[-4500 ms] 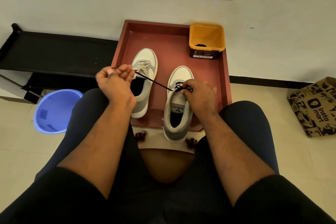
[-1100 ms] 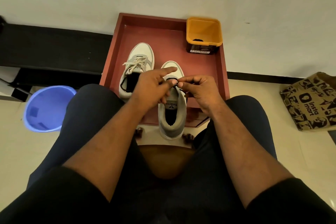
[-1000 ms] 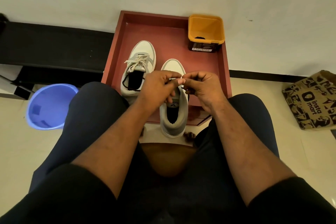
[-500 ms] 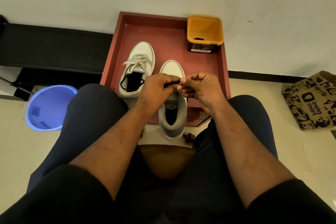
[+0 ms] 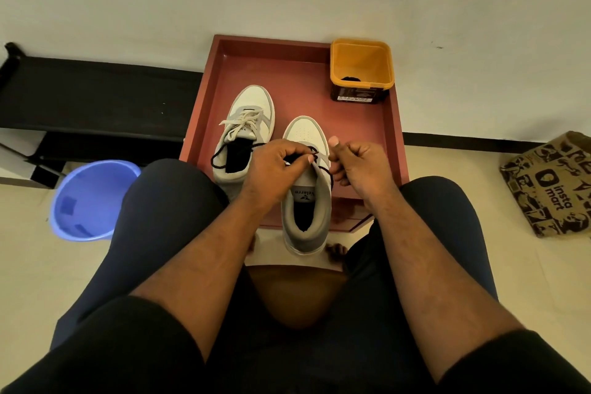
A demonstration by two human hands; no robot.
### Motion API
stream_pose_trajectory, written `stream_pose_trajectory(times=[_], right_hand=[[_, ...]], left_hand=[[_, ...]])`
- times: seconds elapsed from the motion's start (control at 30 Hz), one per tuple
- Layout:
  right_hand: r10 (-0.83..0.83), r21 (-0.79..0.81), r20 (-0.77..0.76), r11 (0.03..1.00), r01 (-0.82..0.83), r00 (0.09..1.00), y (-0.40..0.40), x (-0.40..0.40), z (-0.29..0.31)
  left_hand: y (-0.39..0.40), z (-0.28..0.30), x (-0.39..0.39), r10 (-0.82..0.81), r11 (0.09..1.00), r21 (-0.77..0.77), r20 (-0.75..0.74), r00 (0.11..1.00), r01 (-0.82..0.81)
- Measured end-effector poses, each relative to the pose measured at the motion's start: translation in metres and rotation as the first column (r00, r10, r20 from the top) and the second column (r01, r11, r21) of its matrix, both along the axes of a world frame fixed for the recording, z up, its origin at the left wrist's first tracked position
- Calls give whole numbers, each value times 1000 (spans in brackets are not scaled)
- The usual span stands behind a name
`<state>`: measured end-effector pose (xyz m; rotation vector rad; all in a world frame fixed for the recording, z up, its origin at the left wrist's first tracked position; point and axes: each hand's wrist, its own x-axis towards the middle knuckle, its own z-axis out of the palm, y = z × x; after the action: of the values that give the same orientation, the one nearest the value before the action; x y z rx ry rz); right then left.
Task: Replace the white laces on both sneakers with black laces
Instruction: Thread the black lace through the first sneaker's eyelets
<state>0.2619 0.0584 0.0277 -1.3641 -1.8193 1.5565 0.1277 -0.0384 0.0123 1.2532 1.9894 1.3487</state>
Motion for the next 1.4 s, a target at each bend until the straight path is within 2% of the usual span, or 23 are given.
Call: stream_pose_trajectory(times=[0.1, 0.17, 0.23, 0.57, 0.67, 0.77, 0.9, 1.1, 1.23, 1.4], right_hand=[[175, 79, 211, 978, -195, 962, 2, 6, -8], [269, 51, 233, 956, -288, 935, -1, 5, -13], [272, 33, 212, 958, -285, 939, 0, 2, -19], [237, 6, 165, 971, -241, 958, 3, 2, -22], [262, 2, 154, 964, -266, 953, 2, 1, -16], [224, -117, 82, 970, -214, 971, 0, 0, -11], [144, -241, 81, 963, -121, 986, 0, -1, -7], [88, -255, 85, 965, -64, 992, -3, -3, -6], [85, -242, 109, 969, -57, 990, -1, -2, -7], [69, -182, 102, 982, -50, 992, -2, -2, -11]], left_hand=[[1, -9, -5, -122, 976, -207, -256, 959, 69], [1, -9, -1, -189, 942, -330, -366, 911, 64], [3, -8, 3, -210, 913, -408, -431, 877, 18], [8, -9, 6, -306, 889, -457, -566, 765, 19], [7, -11, 9, -207, 910, -413, -547, 811, -46], [6, -13, 13, -97, 917, -380, -506, 857, -121], [7, -14, 19, 5, 909, -367, -467, 884, -199], [9, -18, 30, 134, 900, -333, -404, 905, -282], [12, -21, 33, 152, 896, -339, -374, 915, -287], [14, -21, 31, 70, 908, -377, -300, 951, -186]])
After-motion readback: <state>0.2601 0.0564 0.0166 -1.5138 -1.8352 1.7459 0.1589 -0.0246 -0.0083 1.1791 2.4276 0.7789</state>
